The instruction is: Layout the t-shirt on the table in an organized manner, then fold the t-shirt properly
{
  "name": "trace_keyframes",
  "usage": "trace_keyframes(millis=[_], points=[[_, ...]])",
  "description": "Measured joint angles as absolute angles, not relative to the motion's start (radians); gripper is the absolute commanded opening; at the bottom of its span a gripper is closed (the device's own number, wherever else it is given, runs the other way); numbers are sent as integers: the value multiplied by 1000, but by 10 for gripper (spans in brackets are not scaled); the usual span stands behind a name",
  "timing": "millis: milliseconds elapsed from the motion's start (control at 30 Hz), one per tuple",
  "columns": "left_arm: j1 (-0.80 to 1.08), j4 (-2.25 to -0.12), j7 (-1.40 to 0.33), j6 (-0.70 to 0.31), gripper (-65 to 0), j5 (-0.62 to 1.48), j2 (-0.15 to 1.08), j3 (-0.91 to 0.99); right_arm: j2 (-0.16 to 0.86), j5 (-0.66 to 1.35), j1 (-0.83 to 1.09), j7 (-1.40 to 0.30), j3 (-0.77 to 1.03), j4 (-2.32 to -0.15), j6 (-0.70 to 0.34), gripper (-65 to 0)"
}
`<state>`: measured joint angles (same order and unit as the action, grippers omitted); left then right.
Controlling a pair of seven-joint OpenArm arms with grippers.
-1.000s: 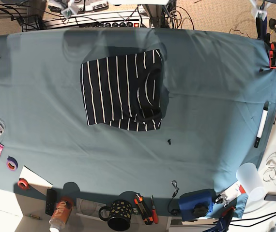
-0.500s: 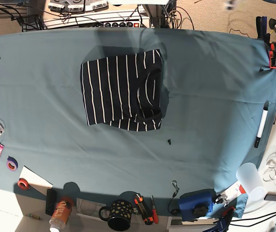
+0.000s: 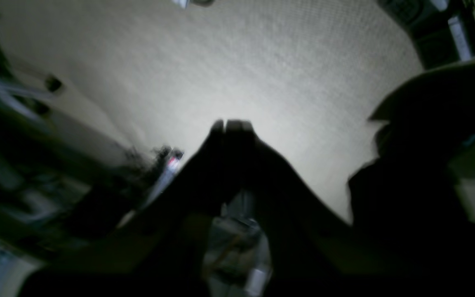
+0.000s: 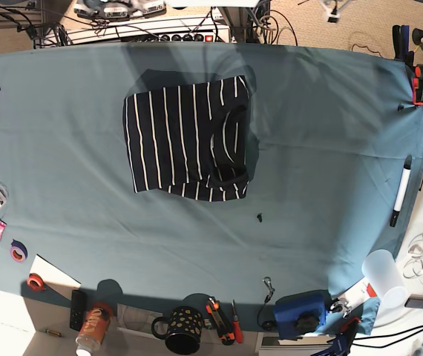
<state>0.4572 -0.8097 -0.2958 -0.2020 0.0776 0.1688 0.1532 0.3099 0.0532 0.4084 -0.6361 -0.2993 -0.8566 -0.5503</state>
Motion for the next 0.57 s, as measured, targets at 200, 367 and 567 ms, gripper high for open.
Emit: trace_keyframes(millis=[200,367,567], points=[[418,-698,-230,-202,-650,14,144,153,310,-170,360,-216,-453,-711,-309,-650],[409,-700,-205,-202,-650,15,133,153,283,-182,324,-140,-465,-605,-102,-650],[401,-700,-204,-201,-650,15,133,154,244,-183,319,-137,-465,-590,-105,-650]])
